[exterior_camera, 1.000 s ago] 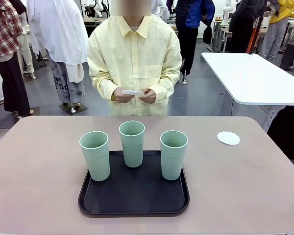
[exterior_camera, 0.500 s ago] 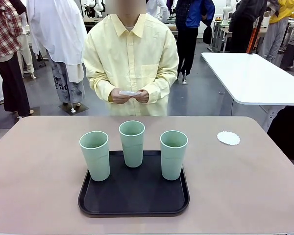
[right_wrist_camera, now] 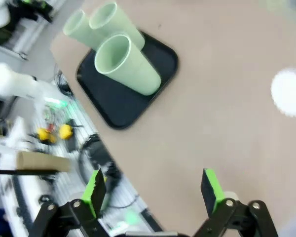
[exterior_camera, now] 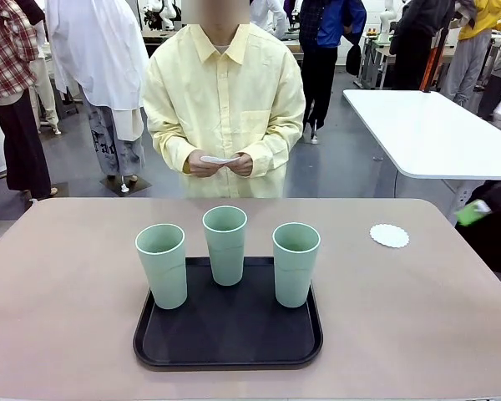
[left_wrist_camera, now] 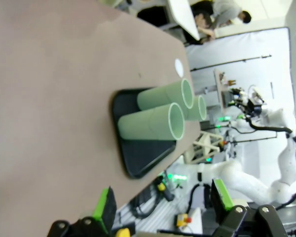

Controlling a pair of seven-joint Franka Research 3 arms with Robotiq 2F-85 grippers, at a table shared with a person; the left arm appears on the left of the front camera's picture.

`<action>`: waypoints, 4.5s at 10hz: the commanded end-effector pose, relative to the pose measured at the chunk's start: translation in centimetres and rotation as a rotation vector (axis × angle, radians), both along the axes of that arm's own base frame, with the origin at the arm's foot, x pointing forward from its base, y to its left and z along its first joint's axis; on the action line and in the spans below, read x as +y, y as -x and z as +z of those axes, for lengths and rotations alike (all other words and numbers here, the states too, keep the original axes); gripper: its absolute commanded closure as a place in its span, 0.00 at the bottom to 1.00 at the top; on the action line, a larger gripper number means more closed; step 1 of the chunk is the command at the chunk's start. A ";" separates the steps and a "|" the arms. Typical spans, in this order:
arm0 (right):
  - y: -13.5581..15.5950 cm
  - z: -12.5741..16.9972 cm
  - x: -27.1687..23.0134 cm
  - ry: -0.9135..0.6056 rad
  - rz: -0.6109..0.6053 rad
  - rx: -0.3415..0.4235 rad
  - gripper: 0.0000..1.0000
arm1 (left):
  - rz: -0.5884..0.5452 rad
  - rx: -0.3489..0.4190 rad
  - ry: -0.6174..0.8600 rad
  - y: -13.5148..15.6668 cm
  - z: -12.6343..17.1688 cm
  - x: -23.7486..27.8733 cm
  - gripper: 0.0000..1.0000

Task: Place coasters on the table and set cups on them.
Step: Pick up one Reusable plastic cup and place it on a coaster set by the human.

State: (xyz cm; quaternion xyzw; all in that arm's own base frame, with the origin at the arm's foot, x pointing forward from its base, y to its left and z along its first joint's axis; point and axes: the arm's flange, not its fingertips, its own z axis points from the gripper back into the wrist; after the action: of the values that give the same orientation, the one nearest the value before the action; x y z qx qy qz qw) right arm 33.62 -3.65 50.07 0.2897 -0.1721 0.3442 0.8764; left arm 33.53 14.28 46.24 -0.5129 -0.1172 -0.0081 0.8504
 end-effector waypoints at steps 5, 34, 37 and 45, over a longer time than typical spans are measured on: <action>0.2 -3.6 10.0 0.197 0.278 -0.426 0.00 | -0.001 -0.020 0.015 0.0 0.1 0.1 0.00; -7.3 -18.0 8.8 -0.502 0.544 -0.551 0.00 | -0.001 -0.020 0.015 0.0 0.1 0.1 0.00; -7.9 -20.7 9.5 -0.582 0.549 -0.594 0.00 | -0.001 -0.020 0.015 0.0 0.1 0.1 0.00; -10.0 -25.3 14.4 -0.608 0.559 -0.547 0.00 | -0.001 -0.020 0.015 0.0 0.1 0.1 0.00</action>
State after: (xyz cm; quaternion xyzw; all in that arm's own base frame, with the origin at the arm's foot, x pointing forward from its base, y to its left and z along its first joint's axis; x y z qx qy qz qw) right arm 42.99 9.65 25.35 0.4764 -0.3894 0.5622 0.5525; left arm 33.53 14.33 46.23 -0.5130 -0.1175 -0.0075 0.8503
